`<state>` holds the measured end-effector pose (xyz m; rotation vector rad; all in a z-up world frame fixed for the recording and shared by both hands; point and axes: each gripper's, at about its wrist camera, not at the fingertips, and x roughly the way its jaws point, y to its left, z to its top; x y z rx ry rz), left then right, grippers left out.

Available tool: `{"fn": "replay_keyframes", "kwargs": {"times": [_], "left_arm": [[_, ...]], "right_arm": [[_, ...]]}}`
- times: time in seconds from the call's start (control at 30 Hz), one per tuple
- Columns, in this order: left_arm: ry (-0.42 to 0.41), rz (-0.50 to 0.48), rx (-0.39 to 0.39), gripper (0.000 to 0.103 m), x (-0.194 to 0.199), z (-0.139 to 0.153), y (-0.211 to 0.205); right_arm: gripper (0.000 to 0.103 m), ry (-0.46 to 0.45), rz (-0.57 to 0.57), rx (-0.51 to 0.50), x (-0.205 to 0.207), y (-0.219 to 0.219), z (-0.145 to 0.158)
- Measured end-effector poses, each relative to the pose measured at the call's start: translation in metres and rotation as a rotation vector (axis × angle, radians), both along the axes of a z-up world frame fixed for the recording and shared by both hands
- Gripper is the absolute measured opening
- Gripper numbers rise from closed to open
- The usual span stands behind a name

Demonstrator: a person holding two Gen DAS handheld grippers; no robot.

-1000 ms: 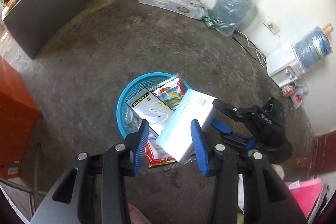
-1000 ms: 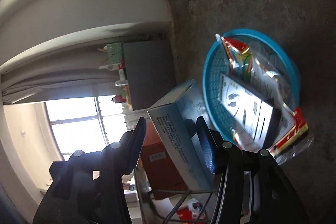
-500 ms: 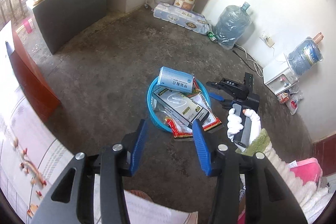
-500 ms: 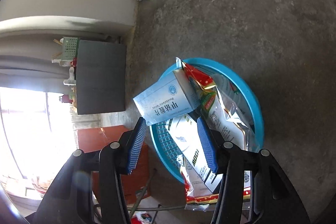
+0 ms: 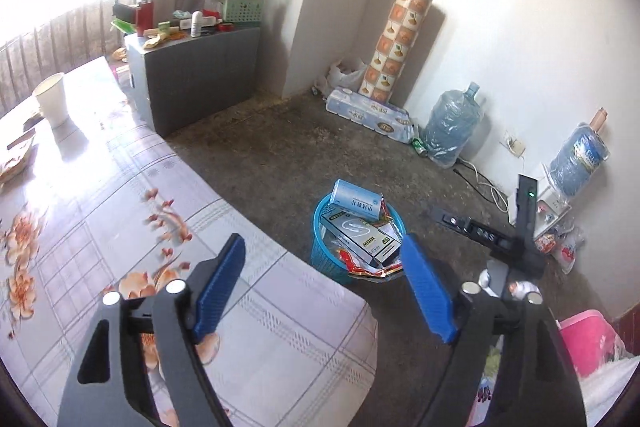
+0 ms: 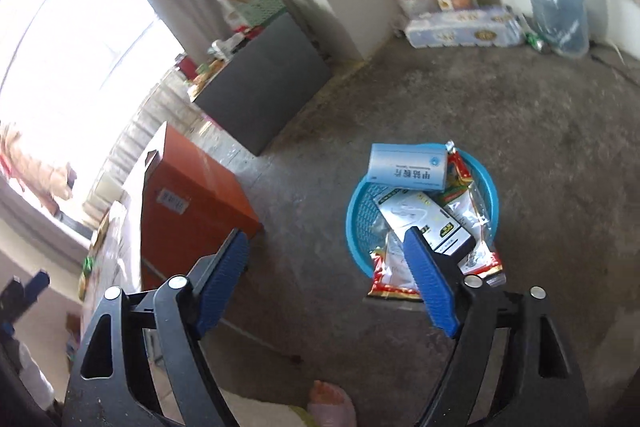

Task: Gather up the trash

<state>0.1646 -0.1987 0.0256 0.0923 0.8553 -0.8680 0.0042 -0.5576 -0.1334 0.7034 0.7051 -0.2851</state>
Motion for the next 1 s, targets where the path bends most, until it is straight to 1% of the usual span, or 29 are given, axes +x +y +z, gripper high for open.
{"fn": "replay_keyframes", "kwargs": {"times": [0.03,0.1,0.13,0.17,0.2,0.27,0.33,0.4,0.53,0.57,0.63,0.7,0.8,0.87,0.93,1.0], "left_arm": [[-0.002,0.029,-0.012,0.087,-0.007,0.000,0.011],[0.005,0.077,-0.029,0.087,-0.021,-0.002,0.029],[0.003,0.103,-0.027,0.091,-0.028,-0.002,0.036],[-0.010,0.133,-0.024,0.096,-0.034,-0.002,0.044],[-0.027,0.177,-0.031,0.097,-0.041,-0.001,0.054],[-0.046,0.269,-0.059,0.097,-0.052,0.002,0.072],[-0.052,0.336,-0.089,0.097,-0.063,0.005,0.090],[-0.052,0.405,-0.082,0.097,-0.074,0.006,0.102],[-0.084,0.483,-0.048,0.097,-0.097,0.005,0.119],[-0.088,0.501,-0.031,0.097,-0.103,0.004,0.121],[-0.070,0.507,-0.004,0.097,-0.112,-0.002,0.124],[-0.050,0.501,0.027,0.097,-0.122,-0.009,0.124],[-0.030,0.491,0.079,0.097,-0.134,-0.021,0.121],[-0.018,0.486,0.096,0.097,-0.138,-0.026,0.121],[-0.034,0.493,0.104,0.097,-0.140,-0.027,0.120],[-0.067,0.532,0.124,0.097,-0.142,-0.026,0.121]], "right_arm": [[0.089,-0.008,0.026,-0.050,-0.008,0.018,0.014],[0.093,-0.008,0.050,-0.144,-0.018,0.048,0.036],[0.095,-0.012,0.062,-0.197,-0.025,0.063,0.047],[0.095,-0.014,0.073,-0.249,-0.029,0.078,0.057],[0.095,-0.009,0.086,-0.308,-0.032,0.092,0.067],[0.095,-0.008,0.116,-0.413,-0.039,0.119,0.081],[0.095,0.005,0.145,-0.505,-0.041,0.141,0.089],[0.095,0.000,0.172,-0.558,-0.045,0.157,0.095],[0.095,-0.048,0.151,-0.628,-0.063,0.182,0.115],[0.095,-0.059,0.136,-0.630,-0.070,0.191,0.122],[0.095,-0.079,0.122,-0.618,-0.079,0.198,0.123],[0.095,-0.056,0.124,-0.627,-0.084,0.206,0.119],[0.095,-0.008,0.128,-0.680,-0.090,0.219,0.112],[0.095,0.027,0.132,-0.697,-0.089,0.221,0.105],[0.095,0.039,0.131,-0.698,-0.093,0.227,0.106],[0.095,0.054,0.123,-0.700,-0.092,0.228,0.105]]}}
